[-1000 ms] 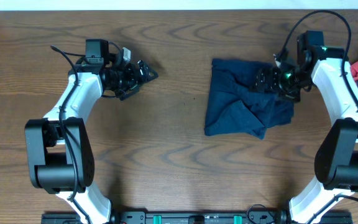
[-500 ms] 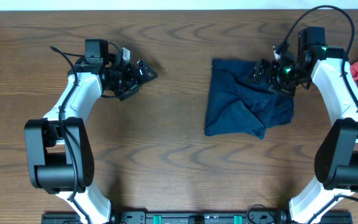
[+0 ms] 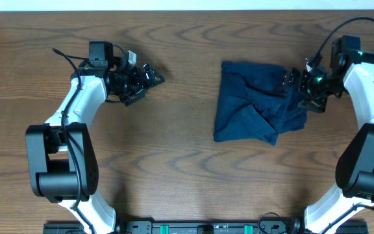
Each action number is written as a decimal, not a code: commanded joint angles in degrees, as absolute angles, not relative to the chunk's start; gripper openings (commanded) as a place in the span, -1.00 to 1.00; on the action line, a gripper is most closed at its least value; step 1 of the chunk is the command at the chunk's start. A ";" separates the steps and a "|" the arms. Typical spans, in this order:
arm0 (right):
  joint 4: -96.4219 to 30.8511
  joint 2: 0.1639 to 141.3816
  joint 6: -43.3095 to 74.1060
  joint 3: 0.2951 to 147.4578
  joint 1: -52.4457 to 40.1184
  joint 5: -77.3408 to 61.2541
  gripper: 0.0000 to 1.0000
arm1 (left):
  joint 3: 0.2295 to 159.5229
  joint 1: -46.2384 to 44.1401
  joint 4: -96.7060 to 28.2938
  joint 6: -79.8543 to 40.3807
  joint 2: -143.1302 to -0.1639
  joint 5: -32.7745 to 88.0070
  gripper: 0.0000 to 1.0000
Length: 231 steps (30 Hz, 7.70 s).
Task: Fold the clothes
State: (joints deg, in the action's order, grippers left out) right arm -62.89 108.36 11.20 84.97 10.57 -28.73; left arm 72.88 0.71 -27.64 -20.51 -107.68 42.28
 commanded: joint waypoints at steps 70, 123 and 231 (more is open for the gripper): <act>-57.69 113.06 20.71 87.90 15.07 -10.66 0.98 | 73.95 0.99 -29.45 -18.63 -106.61 49.52 0.96; -75.24 104.77 5.21 83.79 4.56 -12.71 0.20 | 73.95 1.78 -26.46 -17.78 -106.63 56.77 0.96; -61.93 130.08 8.99 106.94 -7.86 -21.65 0.82 | 73.43 -23.73 9.43 -37.91 -126.93 57.93 0.54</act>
